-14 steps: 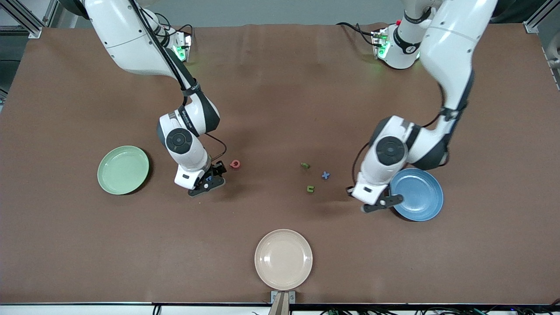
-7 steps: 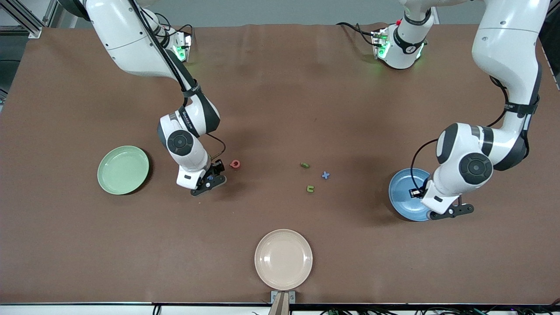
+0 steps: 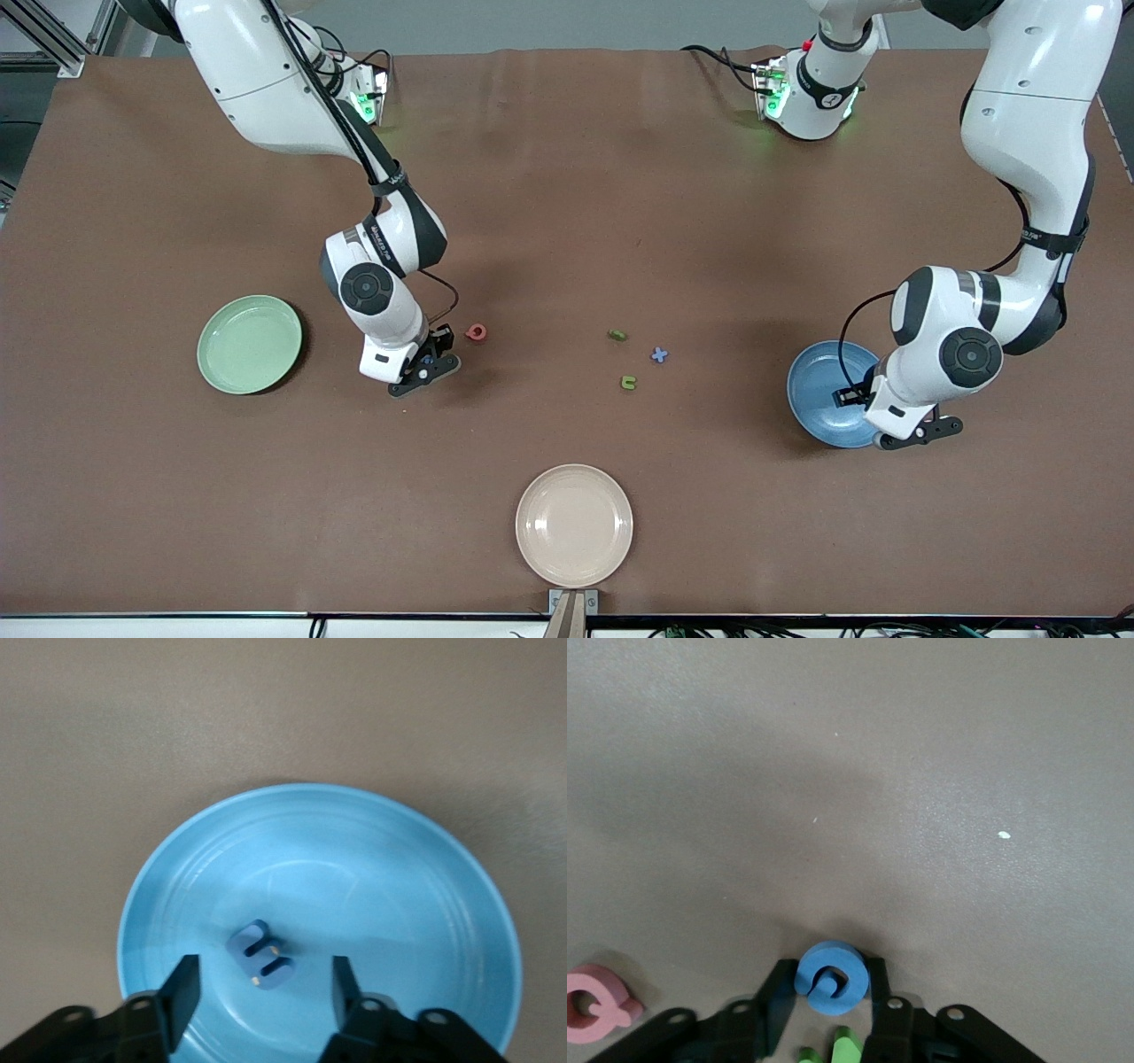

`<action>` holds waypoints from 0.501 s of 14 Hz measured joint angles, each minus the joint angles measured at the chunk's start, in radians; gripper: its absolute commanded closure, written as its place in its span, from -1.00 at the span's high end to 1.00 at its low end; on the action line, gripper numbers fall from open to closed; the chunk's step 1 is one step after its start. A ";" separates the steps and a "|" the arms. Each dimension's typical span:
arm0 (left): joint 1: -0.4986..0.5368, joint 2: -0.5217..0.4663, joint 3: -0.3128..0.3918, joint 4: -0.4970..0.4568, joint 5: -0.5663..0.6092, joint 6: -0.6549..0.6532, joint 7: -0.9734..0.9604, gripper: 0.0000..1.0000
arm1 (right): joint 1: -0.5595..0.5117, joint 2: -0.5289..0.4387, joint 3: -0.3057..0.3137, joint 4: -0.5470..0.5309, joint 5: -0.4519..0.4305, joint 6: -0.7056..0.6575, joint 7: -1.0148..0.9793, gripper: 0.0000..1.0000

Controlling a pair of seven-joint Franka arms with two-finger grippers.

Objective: Sort upper and lower case letters into plates
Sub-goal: 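Carry the c to the green plate while the left gripper grasps the x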

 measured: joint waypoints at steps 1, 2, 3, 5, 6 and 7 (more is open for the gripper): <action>-0.007 -0.004 -0.015 0.003 0.000 -0.001 -0.041 1.00 | 0.000 -0.001 0.000 0.000 0.000 -0.001 0.000 -0.58; -0.026 -0.010 -0.034 0.006 0.000 -0.009 -0.100 1.00 | 0.000 0.001 0.000 0.000 0.000 -0.001 0.000 -0.62; -0.063 -0.016 -0.049 0.009 0.000 -0.020 -0.172 1.00 | 0.000 0.001 0.000 0.000 0.000 -0.001 -0.001 -0.64; -0.182 -0.024 -0.059 0.011 0.000 -0.032 -0.354 1.00 | 0.000 0.001 0.000 0.002 0.000 -0.005 -0.001 -0.64; -0.244 -0.022 -0.058 0.010 0.000 -0.035 -0.441 1.00 | 0.000 -0.003 -0.001 0.009 0.000 -0.032 -0.003 -0.64; -0.312 -0.014 -0.057 0.010 0.000 -0.035 -0.529 0.99 | -0.002 -0.017 -0.003 0.031 0.000 -0.097 -0.013 -0.64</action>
